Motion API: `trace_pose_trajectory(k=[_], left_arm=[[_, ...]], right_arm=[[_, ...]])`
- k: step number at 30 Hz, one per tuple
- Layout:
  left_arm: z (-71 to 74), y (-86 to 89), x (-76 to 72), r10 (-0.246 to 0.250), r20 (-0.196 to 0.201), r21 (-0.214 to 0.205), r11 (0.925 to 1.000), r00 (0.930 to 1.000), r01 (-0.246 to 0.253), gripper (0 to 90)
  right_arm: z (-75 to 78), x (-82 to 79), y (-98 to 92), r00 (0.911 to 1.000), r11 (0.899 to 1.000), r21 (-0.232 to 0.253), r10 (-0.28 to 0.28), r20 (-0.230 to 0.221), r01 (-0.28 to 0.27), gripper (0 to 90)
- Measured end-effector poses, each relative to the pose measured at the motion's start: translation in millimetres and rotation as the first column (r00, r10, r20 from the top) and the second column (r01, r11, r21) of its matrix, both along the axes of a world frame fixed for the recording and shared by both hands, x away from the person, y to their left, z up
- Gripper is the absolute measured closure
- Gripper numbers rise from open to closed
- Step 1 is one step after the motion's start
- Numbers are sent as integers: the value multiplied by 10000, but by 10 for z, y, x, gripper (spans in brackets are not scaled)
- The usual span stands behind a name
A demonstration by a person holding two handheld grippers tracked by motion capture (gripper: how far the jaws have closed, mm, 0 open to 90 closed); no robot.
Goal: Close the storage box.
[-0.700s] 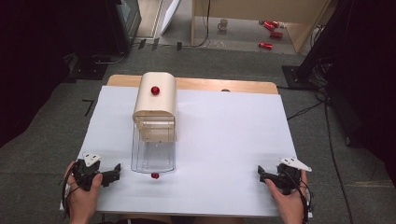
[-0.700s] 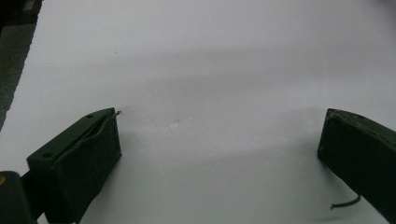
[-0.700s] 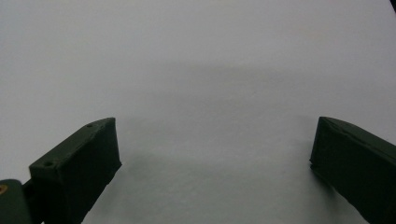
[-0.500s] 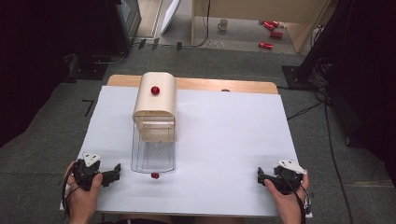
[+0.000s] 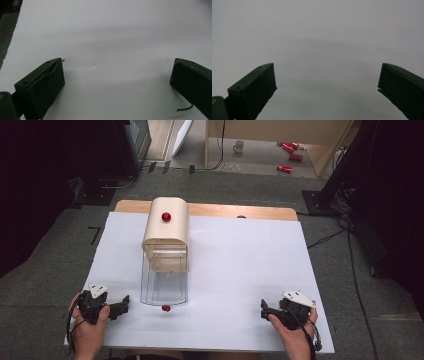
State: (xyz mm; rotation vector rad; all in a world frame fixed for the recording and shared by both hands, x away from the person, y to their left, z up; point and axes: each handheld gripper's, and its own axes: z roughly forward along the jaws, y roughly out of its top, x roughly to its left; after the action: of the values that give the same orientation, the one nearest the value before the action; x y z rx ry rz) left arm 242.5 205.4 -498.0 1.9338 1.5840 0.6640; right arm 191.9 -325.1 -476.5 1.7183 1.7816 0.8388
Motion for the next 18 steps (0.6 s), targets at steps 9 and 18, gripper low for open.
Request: trace_pose_trajectory(k=[9, 18], left_arm=[[0, 0, 1, 1, -3, -2, 10000, 10000, -1, 0], [2, 2, 2, -12, -31, 9, 10000, 10000, 12, 0]], right_arm=[[134, -1, 393, 9964, 9965, 149, 819, 211, -822, 12], [158, 30, 860, 9890, 9887, 298, 1463, 238, -1469, 16]])
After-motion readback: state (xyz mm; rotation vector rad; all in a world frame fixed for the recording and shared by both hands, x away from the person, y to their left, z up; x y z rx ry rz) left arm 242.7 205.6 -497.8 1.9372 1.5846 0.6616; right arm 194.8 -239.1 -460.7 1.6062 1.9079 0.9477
